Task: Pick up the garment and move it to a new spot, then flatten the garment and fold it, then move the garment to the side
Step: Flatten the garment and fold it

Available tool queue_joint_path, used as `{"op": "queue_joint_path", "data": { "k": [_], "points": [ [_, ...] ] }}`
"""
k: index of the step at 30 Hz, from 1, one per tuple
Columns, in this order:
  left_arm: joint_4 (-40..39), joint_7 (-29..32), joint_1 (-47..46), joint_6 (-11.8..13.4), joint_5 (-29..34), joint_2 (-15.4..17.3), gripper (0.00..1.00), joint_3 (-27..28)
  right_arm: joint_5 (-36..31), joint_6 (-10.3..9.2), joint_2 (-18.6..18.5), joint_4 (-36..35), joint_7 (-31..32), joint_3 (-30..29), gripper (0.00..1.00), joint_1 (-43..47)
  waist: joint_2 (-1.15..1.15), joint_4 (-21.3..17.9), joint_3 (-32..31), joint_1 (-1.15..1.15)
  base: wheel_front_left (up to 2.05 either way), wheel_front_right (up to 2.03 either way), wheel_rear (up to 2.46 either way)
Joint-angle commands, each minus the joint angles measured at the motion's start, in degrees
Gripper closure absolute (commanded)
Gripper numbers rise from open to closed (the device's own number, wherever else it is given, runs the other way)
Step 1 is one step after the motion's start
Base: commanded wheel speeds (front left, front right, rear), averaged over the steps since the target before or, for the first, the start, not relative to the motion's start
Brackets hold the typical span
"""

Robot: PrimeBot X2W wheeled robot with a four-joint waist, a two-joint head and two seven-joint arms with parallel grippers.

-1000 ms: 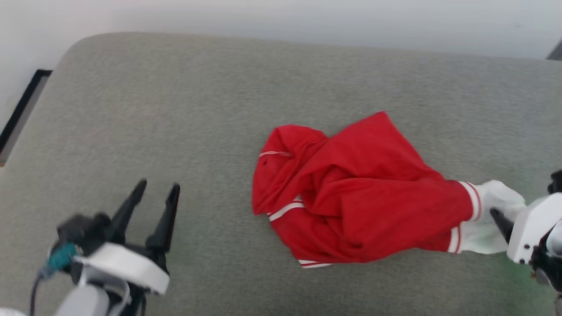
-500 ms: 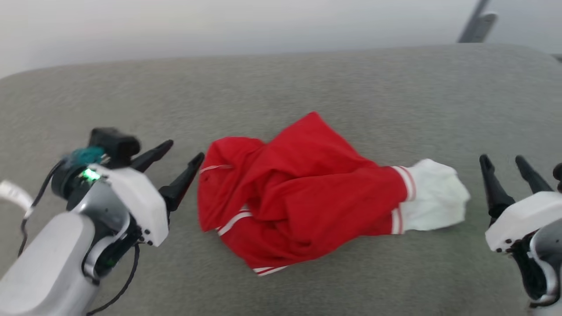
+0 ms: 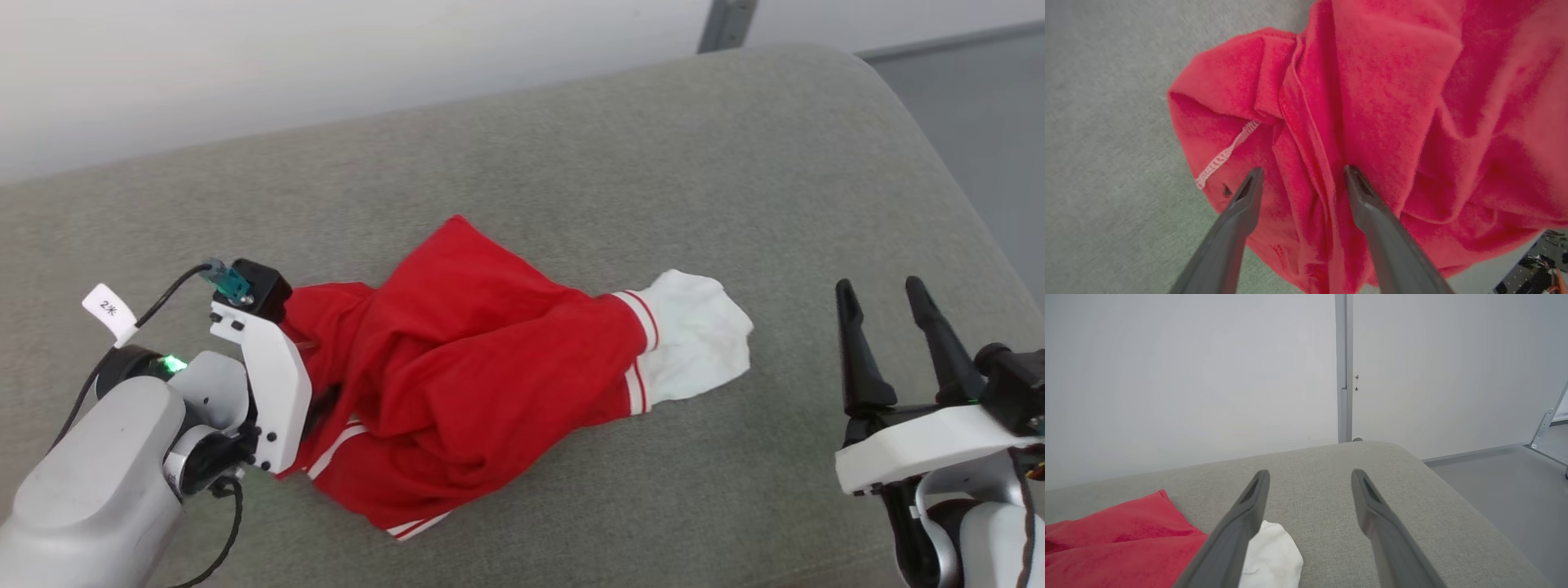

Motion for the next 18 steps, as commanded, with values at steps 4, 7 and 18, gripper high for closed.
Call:
{"op": "queue_joint_path", "data": {
  "k": [4, 7, 18],
  "points": [
    [6.6, 3.2, -2.1, -0.1, 0.1, -1.2, 0.0, -1.5, 0.7, -0.04, 0.5, 0.7, -0.6, 0.8, 0.0, 0.0, 0.0, -2.1, 1.5, 0.0, 0.0, 0.0, 0.0],
    [11.8, 6.5, -3.2, 0.0, 0.8, -2.3, 0.0, -3.7, 1.1, -0.04, 0.5, 1.3, -0.6, 1.2, 0.0, -0.6, 0.0, -2.6, 2.1, 0.0, 0.0, 0.0, 0.0],
    [11.7, 9.2, -11.7, 0.0, -1.0, -1.4, 1.0, -7.4, 2.7, -0.04, 0.5, 1.0, -0.7, 0.7, 0.0, -1.2, 0.0, -1.7, 2.9, 0.0, 0.0, 0.0, 0.0]
  ]
}}
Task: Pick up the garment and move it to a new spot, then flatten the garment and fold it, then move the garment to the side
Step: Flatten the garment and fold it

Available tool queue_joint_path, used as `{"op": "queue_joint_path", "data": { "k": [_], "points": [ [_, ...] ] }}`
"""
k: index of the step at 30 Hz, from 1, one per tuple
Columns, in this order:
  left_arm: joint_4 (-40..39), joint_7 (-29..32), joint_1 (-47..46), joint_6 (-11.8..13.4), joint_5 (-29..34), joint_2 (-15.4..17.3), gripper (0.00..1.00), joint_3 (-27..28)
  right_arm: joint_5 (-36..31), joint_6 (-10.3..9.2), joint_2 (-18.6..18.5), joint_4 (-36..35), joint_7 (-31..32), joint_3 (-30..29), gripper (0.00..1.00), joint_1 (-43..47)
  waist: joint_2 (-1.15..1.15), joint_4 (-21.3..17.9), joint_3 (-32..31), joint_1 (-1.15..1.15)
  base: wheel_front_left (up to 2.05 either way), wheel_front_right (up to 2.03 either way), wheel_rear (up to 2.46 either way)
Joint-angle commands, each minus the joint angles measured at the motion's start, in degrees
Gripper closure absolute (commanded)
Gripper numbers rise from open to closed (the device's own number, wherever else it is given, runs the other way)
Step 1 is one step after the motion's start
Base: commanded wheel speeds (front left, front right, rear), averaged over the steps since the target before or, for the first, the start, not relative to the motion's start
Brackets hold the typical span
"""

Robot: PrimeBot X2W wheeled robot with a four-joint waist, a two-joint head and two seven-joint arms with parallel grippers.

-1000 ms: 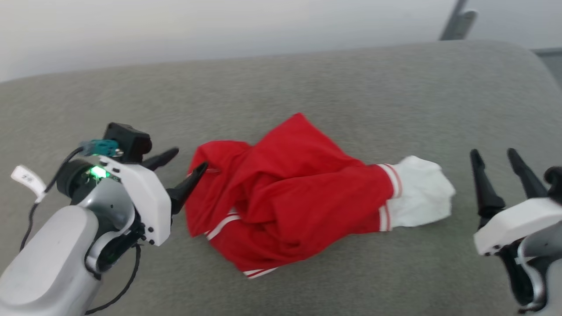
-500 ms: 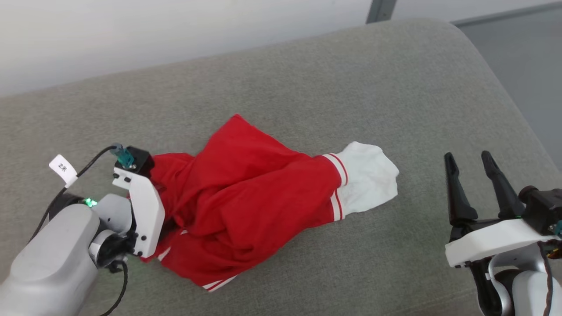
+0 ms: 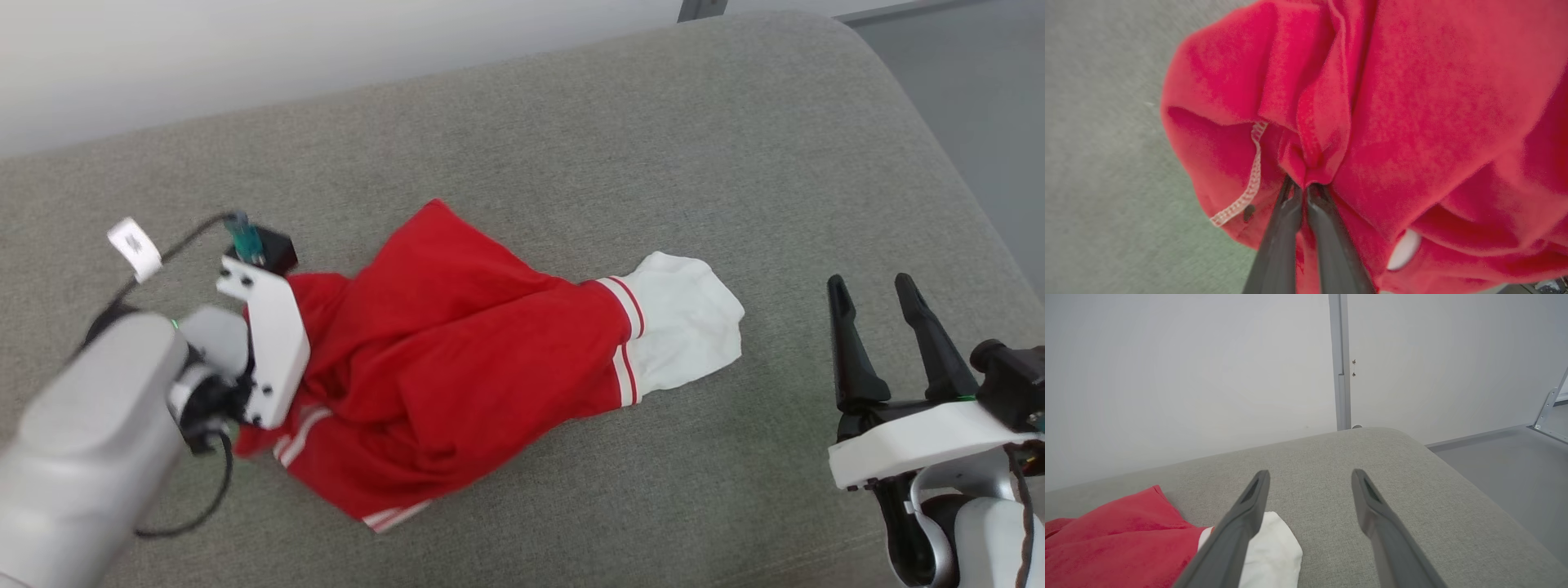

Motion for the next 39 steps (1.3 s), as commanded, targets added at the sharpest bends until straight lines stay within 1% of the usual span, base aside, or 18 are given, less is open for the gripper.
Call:
{"op": "queue_joint_path", "data": {
  "k": [1, 5, 8, 14, 15, 16, 17, 18, 21, 25, 28, 31, 34, 39],
  "points": [
    [-0.6, 0.2, -1.9, 0.1, 0.0, 0.8, 1.0, -0.1, 0.4, -0.04, 0.1, -0.3, 0.0, -0.2, 0.0, -0.5, 0.0, 0.2, 0.1, 0.0, 0.0, 0.0, 0.0],
    [-3.1, -0.5, -6.8, 0.1, 0.7, 2.1, 1.0, -1.6, 0.8, -0.04, 0.1, -0.9, 0.2, -0.3, 0.0, -1.1, 0.0, 0.1, 0.9, 0.0, 0.0, 0.0, 0.0],
    [-3.1, -0.5, -10.3, 0.1, 1.1, 2.6, 1.0, -2.3, 1.1, -0.04, 0.0, -0.8, 0.3, 0.3, 0.0, -1.5, 0.0, -0.6, 1.7, 0.0, 0.0, 0.0, 0.0],
    [-1.1, -3.5, -13.7, 0.1, 0.1, 1.8, 1.0, -5.4, 2.2, -0.04, 0.1, 0.2, -0.4, 1.3, 0.0, -2.9, 0.0, -2.3, 3.1, 0.0, 0.0, 0.0, 0.0],
    [-0.3, -4.2, -13.9, 0.1, 0.1, 1.5, 0.98, -6.1, 2.4, -0.04, 0.1, 0.5, -0.5, 1.5, 0.0, -3.2, 0.0, -2.4, 3.3, 0.0, 0.0, 0.0, 0.0],
    [0.4, -5.0, -14.0, 0.1, -0.1, 1.1, 0.75, -6.7, 2.4, -0.04, 0.1, 0.7, -0.7, 1.6, 0.0, -3.4, 0.0, -2.5, 3.5, 0.0, 0.0, 0.0, 0.0],
    [1.3, -5.7, -14.0, 0.1, -0.8, 0.6, 0.5, -7.0, 2.4, -0.04, 0.1, 0.9, -0.7, 1.7, 0.0, -3.6, 0.0, -2.6, 3.6, 0.0, 0.0, 0.0, 0.0],
    [2.1, -6.3, -14.0, 0.1, -1.3, 0.2, 0.01, -7.4, 2.5, -0.04, 0.1, 1.1, -0.8, 1.8, 0.0, -3.6, 0.0, -2.7, 3.7, 0.0, 0.0, 0.0, 0.0],
    [3.1, -7.3, -14.8, 0.1, -3.2, -0.6, 0.0, -8.7, 2.4, -0.04, 0.1, 1.4, -1.2, 1.9, 0.0, -4.0, 0.0, -2.2, 3.6, 0.0, 0.0, 0.0, 0.0],
    [3.1, -7.0, -15.9, 0.1, -5.0, -0.4, 0.0, -10.4, 1.3, -0.04, 0.0, 1.2, -1.2, 0.7, 0.0, -3.4, 0.0, -0.6, 2.6, 0.0, 0.0, 0.0, 0.0],
    [3.4, -6.3, -16.4, 0.1, -6.2, -0.5, 0.0, -10.5, 1.0, -0.04, 0.1, 0.9, -1.0, -0.1, 0.0, -2.9, 0.0, 0.4, 2.0, 0.0, 0.0, 0.0, 0.0],
    [3.6, -4.3, -16.9, 0.2, -8.1, -0.9, 0.0, -9.7, 0.8, -0.04, 0.0, 0.2, -0.6, -1.2, 0.0, -2.1, 0.0, 1.9, 0.9, 0.0, 0.0, 0.0, 0.0],
    [2.6, -1.6, -16.5, 1.2, -9.7, -1.1, 0.0, -9.6, 0.5, -0.04, 0.0, -0.5, -0.1, -2.5, 0.0, -1.5, 0.0, 3.4, -0.1, 0.0, 0.0, 0.0, 0.0],
    [-1.0, 2.1, -13.8, 4.5, -11.5, -0.3, 0.0, -9.5, 0.4, -0.04, 0.0, -1.7, 0.8, -3.3, 0.0, -0.7, 0.0, 4.9, -0.9, 0.0, 0.0, 0.0, 0.0]
  ]
}}
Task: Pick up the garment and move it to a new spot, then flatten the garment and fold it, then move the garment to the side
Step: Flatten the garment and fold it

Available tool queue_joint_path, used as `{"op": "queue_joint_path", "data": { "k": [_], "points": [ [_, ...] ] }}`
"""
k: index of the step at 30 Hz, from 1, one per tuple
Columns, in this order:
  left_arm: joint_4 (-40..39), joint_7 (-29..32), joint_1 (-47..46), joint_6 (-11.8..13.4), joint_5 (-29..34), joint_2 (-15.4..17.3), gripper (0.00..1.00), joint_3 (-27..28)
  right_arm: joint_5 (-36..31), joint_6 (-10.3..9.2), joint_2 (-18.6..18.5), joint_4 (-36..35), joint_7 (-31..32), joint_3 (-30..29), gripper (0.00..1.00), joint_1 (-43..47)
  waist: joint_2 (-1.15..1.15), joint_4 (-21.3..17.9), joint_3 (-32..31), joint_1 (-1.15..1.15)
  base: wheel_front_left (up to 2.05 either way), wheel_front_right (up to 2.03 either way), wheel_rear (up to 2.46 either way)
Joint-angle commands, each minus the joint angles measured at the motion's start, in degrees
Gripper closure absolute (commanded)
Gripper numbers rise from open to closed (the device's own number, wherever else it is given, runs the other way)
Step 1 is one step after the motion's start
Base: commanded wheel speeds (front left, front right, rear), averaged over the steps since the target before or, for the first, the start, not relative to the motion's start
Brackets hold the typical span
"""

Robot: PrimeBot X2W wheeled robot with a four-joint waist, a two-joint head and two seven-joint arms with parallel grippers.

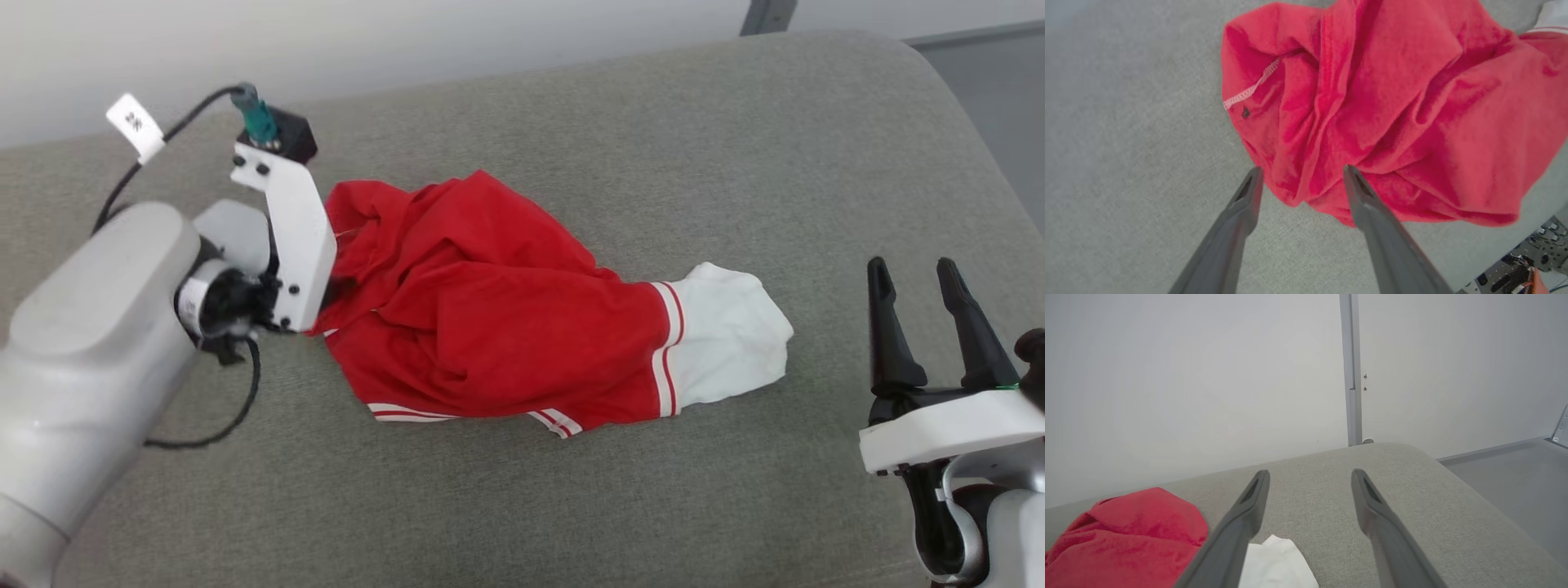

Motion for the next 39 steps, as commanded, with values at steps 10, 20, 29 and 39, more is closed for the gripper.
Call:
{"op": "queue_joint_path", "data": {
  "k": [10, 20, 29, 39],
  "points": [
    [-6.7, 1.5, 8.9, 6.4, -3.6, 2.9, 0.0, 0.7, 1.0, -0.04, 0.0, -1.6, 1.1, 0.7, 0.0, -0.7, 0.0, -0.5, 1.5, 0.0, 0.0, 0.0, 0.0],
    [-1.0, -3.1, 14.2, 9.1, -9.3, -0.6, 0.0, 4.7, 1.7, -0.04, 0.0, -0.4, 0.6, 1.6, 0.0, -1.4, 0.0, -2.7, 3.0, 0.0, 0.0, 0.0, 0.0],
    [3.8, -5.0, 13.4, 6.1, -8.5, -0.9, 1.0, 4.4, 0.5, -0.04, 0.0, -0.7, 1.3, 0.6, 0.0, -0.1, 0.0, 0.0, 1.1, 0.0, 0.0, 0.0, 0.0],
    [0.6, -7.5, 14.3, 6.0, -7.6, 5.3, 1.0, 5.9, -0.4, -0.04, 0.0, -2.9, 3.0, -0.9, 0.0, 2.1, 0.0, 6.3, -1.7, 0.0, 0.0, 0.0, 0.0]
  ]
}}
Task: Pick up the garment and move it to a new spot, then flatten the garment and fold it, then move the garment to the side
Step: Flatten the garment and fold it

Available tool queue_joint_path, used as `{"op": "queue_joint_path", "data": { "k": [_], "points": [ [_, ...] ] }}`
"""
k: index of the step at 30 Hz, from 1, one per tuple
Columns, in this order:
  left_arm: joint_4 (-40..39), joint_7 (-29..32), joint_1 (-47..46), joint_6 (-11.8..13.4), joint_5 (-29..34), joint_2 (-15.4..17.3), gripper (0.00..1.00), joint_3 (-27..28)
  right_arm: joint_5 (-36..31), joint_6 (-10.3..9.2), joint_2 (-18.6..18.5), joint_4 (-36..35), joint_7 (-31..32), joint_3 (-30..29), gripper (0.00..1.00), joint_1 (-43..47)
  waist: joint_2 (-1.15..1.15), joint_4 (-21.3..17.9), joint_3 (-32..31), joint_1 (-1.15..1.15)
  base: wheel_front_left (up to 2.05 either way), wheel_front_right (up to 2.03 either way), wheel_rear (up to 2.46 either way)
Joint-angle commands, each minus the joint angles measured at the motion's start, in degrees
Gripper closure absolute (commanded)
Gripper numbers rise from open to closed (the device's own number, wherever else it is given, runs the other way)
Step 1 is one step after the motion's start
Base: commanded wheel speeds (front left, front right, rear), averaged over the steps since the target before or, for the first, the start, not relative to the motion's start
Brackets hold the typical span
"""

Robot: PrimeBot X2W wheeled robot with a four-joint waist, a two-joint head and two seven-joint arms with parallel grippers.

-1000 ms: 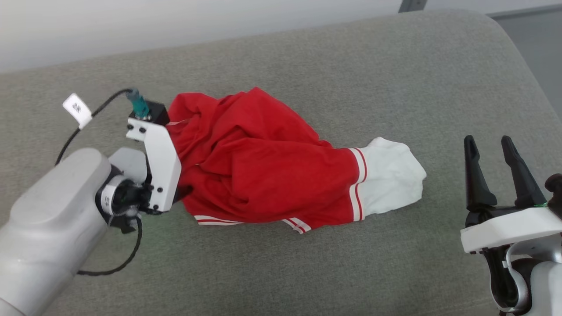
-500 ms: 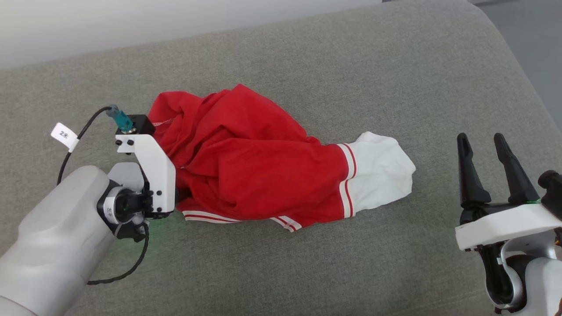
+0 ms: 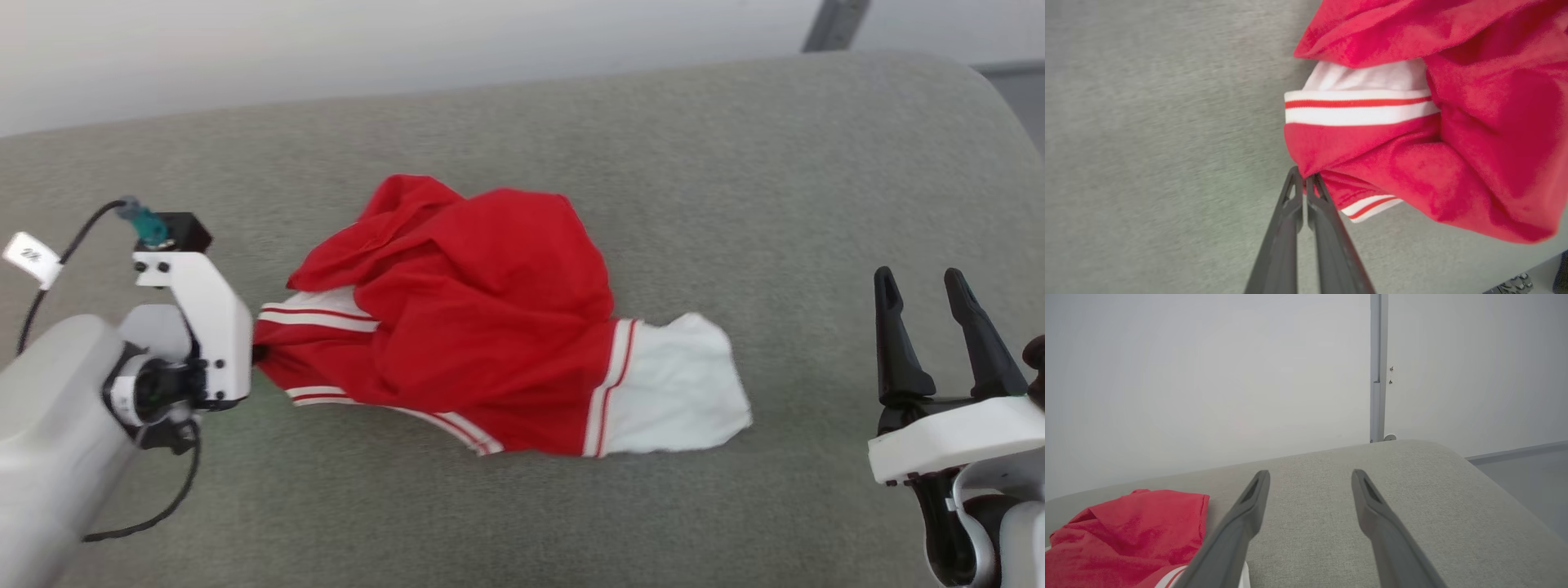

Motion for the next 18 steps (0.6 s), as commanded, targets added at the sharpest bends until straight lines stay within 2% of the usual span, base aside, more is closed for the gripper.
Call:
{"op": "queue_joint_path", "data": {
  "k": [1, 6, 11, 18],
  "points": [
    [-0.5, -0.1, 1.1, 0.5, 0.3, 0.7, 1.0, 0.3, -0.1, -0.04, 0.0, -0.4, 0.3, -0.1, 0.0, 0.6, 0.0, 1.8, -1.0, 0.0, 0.0, 0.0, 0.0],
    [-3.0, -0.9, 2.3, 2.3, 1.4, 5.2, 1.0, 0.6, -0.2, -0.04, 0.0, -1.3, 1.0, 0.0, 0.0, 0.8, 0.0, 4.0, -1.4, 0.0, 0.0, 0.0, 0.0],
    [-6.2, -0.5, 4.8, 3.8, -1.7, 6.9, 1.0, 2.2, 0.0, -0.04, 0.0, -1.8, 1.4, -0.2, 0.0, 1.0, 0.0, 5.0, -1.5, 0.0, 0.0, 0.0, 0.0],
    [-12.6, 2.1, 9.4, 6.3, -1.9, 7.8, 1.0, 0.1, 0.1, -0.04, 0.0, -2.0, 1.7, -0.4, 0.0, 1.1, 0.0, 5.5, -1.3, 0.0, 0.0, 0.0, 0.0]
  ]
}}
